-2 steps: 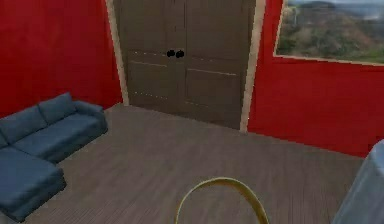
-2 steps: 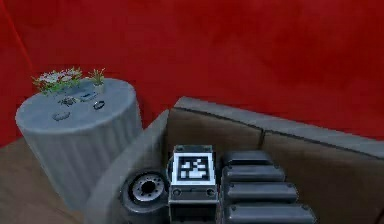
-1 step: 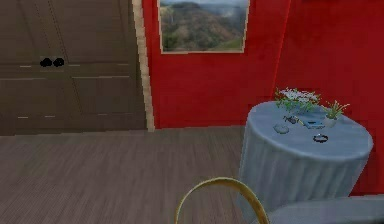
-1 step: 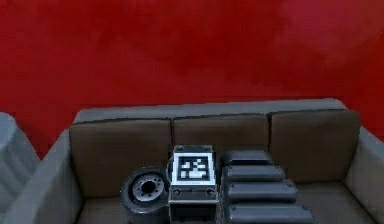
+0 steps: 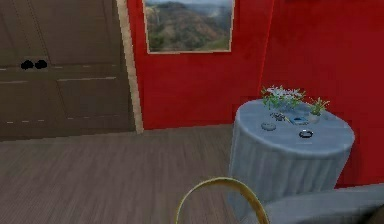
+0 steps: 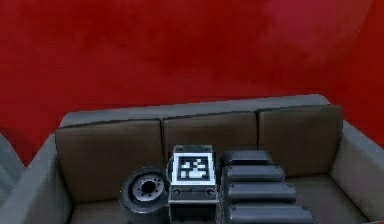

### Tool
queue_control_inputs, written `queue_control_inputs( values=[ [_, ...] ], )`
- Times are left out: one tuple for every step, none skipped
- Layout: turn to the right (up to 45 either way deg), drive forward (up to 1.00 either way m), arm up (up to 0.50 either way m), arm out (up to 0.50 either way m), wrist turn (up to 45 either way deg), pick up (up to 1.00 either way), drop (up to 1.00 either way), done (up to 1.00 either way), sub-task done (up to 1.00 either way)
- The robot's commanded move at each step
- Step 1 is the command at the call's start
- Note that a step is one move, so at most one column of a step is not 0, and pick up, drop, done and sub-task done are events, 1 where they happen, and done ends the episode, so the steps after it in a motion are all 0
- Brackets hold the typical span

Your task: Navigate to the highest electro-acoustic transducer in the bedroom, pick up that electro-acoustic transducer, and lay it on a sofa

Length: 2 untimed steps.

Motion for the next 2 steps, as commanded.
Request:
queue_control_inputs(
  values=[
    [0.0,0.00,0.00,0.38,0.0,0.00,0.00,0.00,0.00],
    [0.0,0.00,0.00,0.00,45.0,0.00,0.00,0.00,0.00]
  ],
)
